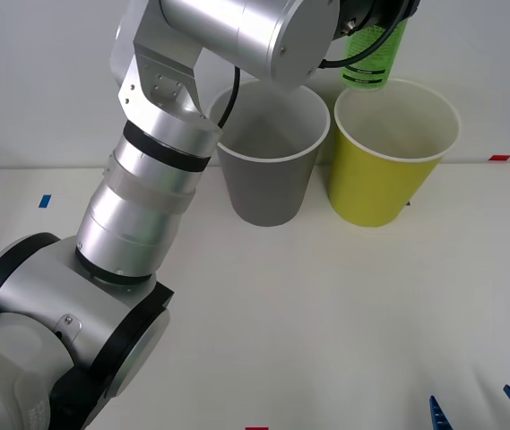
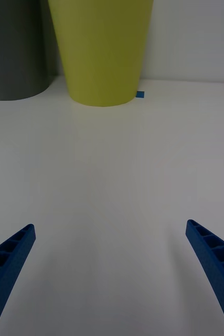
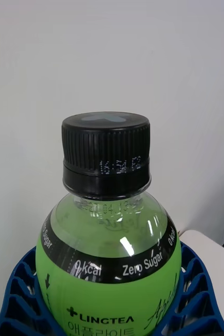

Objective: Put cans in the gray bin and PET bottles in the light green bin.

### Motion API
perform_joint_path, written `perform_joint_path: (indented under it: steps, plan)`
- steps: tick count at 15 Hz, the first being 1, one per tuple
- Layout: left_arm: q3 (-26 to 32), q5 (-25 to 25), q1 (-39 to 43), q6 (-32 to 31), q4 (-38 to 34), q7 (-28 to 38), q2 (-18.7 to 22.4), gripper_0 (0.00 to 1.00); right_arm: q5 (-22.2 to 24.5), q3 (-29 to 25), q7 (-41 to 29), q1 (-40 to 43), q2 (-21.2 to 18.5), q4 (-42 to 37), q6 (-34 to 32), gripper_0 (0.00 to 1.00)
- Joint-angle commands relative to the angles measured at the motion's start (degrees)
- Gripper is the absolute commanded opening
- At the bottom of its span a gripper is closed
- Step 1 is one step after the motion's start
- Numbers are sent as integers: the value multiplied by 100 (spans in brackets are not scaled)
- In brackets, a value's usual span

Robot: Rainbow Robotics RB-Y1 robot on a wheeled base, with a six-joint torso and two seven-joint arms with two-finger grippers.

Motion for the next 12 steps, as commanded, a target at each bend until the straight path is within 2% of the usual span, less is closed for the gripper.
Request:
perform_joint_path:
  steps: [1,3,4,10,12]
  plan:
    - [-46,53,-2,-1132,858,-78,1,0,0,0,0,0,0,0,0,100]
    - [-134,114,-2,-1888,1394,-175,1,0,0,0,0,0,0,0,0,100]
    - [-240,114,-2,-2055,1499,-192,1,0,0,0,0,0,0,0,0,100]
    - [-767,158,-2,-2275,1675,-140,1,0,0,0,0,0,0,0,0,100]
    - [-785,176,-2,-2319,1684,-175,1,0,0,0,0,0,0,0,0,100]
